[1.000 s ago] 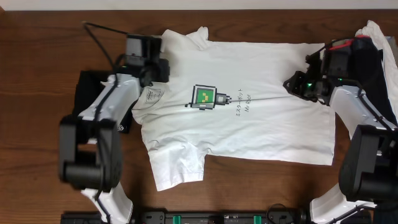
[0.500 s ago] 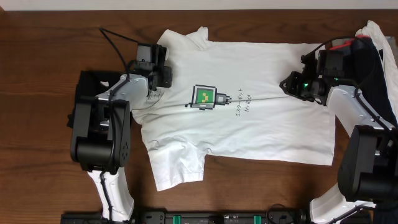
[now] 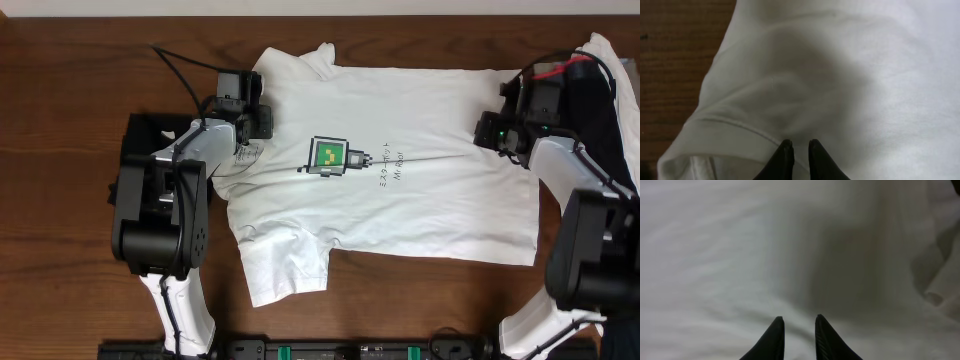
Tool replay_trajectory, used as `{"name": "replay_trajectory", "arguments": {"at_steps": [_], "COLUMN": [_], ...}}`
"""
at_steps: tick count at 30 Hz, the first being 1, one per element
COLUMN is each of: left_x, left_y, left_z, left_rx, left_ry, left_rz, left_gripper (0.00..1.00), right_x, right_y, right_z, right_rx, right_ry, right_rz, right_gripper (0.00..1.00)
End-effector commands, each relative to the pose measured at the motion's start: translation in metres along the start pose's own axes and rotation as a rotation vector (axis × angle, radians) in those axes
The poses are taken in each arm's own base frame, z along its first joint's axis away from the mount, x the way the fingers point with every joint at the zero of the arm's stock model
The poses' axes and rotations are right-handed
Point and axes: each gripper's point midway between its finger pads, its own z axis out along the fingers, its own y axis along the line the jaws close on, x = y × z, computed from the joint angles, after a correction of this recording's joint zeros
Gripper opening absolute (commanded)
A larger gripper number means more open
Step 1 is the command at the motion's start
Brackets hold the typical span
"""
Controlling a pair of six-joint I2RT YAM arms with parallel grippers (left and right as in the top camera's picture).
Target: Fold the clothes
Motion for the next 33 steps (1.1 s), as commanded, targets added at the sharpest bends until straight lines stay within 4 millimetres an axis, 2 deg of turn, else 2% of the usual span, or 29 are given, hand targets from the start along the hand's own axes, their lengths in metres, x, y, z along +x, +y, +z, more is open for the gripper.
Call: {"name": "replay_trajectory", "arguments": {"at_steps": [1,7,10,11,13,17,22,23,24,25,27,28,30,33], "left_x": [-0.008,-0.009,-0.019,-0.024,-0.038,-0.063,-0.077,-0.077,-0.076,-0.076,-0.073,-0.071,-0.063,-0.042], "left_y": [0.003,0.003,0.002,0.002,-0.001,-0.006,-0.011,-0.012,-0.013,-0.014,-0.016,-0.017,-0.018,-0.017], "left_z": [0.001,-0.001,-0.012,-0.017,-0.035,-0.086,-0.167,-0.182,-0.201,-0.219,-0.252,-0.270,-0.302,-0.341], "left_rx": [-0.014,-0.015,-0.012,-0.010,-0.005,0.005,0.004,0.004,0.007,0.009,0.016,0.020,0.024,0.017], "left_ry": [-0.013,-0.015,-0.043,-0.057,-0.098,-0.177,-0.251,-0.260,-0.275,-0.293,-0.329,-0.349,-0.381,-0.397], "left_rz": [-0.058,-0.079,-0.079,-0.079,-0.076,-0.071,-0.046,-0.046,-0.045,-0.044,-0.043,-0.041,-0.040,-0.026], "left_gripper": [0.15,0.15,0.16,0.17,0.24,0.35,0.45,0.49,0.64,0.69,0.70,0.77,1.00,0.98], "right_x": [0.006,0.001,-0.001,-0.002,-0.006,-0.022,-0.044,-0.048,-0.052,-0.054,-0.056,-0.055,-0.049,-0.030], "right_y": [-0.031,-0.077,-0.097,-0.097,-0.093,-0.078,-0.071,-0.068,-0.065,-0.060,-0.049,-0.043,-0.033,-0.021], "right_z": [0.016,0.015,0.007,0.004,-0.006,-0.036,-0.092,-0.107,-0.122,-0.136,-0.164,-0.178,-0.201,-0.230], "right_rx": [0.062,0.111,0.118,0.094,0.019,-0.106,-0.120,-0.119,-0.119,-0.121,-0.131,-0.141,-0.153,-0.155], "right_ry": [0.021,-0.001,0.003,0.011,0.017,-0.013,-0.105,-0.130,-0.154,-0.175,-0.207,-0.221,-0.232,-0.217], "right_rz": [0.023,0.108,0.180,0.193,0.219,0.242,0.231,0.224,0.217,0.209,0.200,0.206,0.211,0.219], "right_gripper": [0.20,0.21,0.21,0.22,0.29,0.41,0.45,0.46,0.47,0.49,0.51,0.52,0.54,0.56]}}
